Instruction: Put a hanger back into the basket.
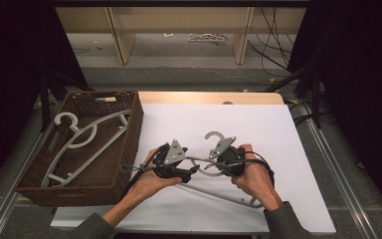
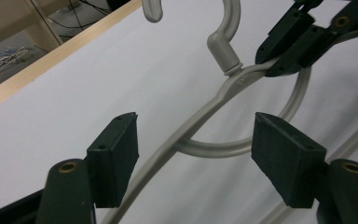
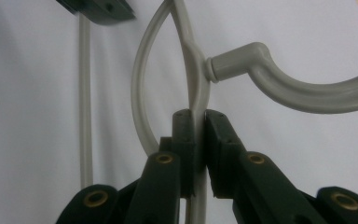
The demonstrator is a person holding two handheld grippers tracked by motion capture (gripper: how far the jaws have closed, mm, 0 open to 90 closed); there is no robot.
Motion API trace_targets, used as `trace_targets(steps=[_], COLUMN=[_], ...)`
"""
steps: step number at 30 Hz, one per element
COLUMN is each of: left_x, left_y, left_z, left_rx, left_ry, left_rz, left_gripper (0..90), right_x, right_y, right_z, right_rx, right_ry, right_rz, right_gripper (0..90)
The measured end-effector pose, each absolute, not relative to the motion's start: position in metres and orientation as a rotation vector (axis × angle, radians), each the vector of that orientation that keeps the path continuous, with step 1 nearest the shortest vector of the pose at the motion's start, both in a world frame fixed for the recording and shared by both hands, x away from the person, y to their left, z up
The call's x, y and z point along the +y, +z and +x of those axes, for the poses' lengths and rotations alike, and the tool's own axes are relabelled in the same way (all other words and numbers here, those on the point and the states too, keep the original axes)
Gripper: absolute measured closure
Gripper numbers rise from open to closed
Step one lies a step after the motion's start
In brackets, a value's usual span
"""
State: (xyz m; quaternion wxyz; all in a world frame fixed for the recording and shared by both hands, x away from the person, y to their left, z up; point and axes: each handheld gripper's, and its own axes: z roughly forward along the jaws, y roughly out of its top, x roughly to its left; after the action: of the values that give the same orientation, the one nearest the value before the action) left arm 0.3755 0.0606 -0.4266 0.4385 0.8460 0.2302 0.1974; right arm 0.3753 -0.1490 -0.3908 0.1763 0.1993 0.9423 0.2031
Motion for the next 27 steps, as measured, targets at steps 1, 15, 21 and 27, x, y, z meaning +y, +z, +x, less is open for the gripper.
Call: trace_targets(steps=[1,15,21,27], left_x=[0.061,0.037,0.037,0.037], left_y=[-0.427,-0.432,-0.422,-0.413], left_z=[0.375,0.393,0.387,0.379], left_rx=[0.572,0.410,0.226,0.138], left_ry=[0.491,0.505,0.586,0.615], left_rz=[2.103,2.243,2.355,2.380], left_gripper=[35.7,61.1,71.9,81.0], right_x=[-0.149,-0.148,-0.149,-0.152], right_y=[-0.391,-0.386,-0.385,-0.380], right_z=[0.375,0.372,0.373,0.373], right_rx=[2.668,2.670,2.659,2.598], right_ry=[0.575,0.592,0.618,0.667], right_rz=[0.564,0.536,0.494,0.513], right_gripper=[83.2,83.2,81.3,73.9])
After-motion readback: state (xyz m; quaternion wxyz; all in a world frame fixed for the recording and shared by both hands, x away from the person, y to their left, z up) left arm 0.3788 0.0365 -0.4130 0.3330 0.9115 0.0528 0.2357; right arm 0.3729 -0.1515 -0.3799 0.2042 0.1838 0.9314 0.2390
